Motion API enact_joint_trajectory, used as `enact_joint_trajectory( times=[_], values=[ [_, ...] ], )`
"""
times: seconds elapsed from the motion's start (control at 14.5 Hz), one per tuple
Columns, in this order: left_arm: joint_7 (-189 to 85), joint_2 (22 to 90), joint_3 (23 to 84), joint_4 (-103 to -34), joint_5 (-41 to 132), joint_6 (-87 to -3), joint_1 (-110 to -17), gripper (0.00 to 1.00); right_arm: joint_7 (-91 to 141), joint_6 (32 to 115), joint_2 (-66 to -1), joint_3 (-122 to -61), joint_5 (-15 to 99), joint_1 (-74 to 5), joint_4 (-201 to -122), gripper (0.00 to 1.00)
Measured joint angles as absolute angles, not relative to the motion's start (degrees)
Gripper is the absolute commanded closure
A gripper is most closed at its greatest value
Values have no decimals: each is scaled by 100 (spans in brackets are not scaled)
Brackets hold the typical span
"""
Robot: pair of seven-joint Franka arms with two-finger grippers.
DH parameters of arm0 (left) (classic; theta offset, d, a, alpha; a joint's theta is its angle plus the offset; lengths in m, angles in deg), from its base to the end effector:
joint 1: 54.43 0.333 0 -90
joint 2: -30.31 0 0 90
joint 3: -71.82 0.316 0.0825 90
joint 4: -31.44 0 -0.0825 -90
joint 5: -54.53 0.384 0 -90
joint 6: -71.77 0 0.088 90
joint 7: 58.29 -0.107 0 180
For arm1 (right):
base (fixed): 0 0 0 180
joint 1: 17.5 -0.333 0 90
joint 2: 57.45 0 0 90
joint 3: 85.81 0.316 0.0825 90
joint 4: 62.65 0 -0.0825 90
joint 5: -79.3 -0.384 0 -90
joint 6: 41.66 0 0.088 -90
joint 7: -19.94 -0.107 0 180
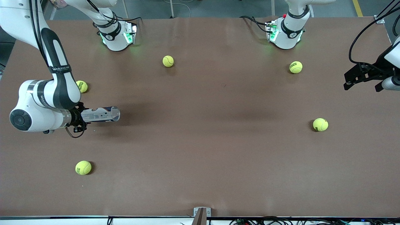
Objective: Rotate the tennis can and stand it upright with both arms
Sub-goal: 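Lift and carry the can with the right gripper toward the table middle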
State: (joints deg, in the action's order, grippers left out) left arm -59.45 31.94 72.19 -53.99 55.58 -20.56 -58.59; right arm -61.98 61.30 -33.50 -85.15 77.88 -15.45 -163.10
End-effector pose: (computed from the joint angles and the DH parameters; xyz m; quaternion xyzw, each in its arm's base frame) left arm 0.5671 -0.0357 0.6502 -0.9980 0.0431 -0.0462 0.0082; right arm 0.6098 -0.0132 0.3077 0.7307 -0.6567 -0.1508 0.1097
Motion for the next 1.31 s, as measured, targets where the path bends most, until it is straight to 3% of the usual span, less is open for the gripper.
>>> enact_joint_trajectory(
  times=[0.48,0.89,1.1,1.31],
  values=[
    [-5945,3194,7220,-5397,5558,-2056,-5858,0,-8137,5756,-3393,-8377,7461,-3140,-15372,31],
    [-5945,3193,7222,-5394,5558,-2056,-5857,0,-9516,6476,-3288,-8374,7407,-4368,-15095,31],
    [-5945,3193,7224,-5391,5558,-2056,-5855,0,-10045,6897,-2807,-8385,7410,-4931,-14742,31],
    [-5945,3193,7224,-5390,5558,-2056,-5854,0,-10464,7069,-2041,-8413,7528,-5392,-13906,31]
  ],
)
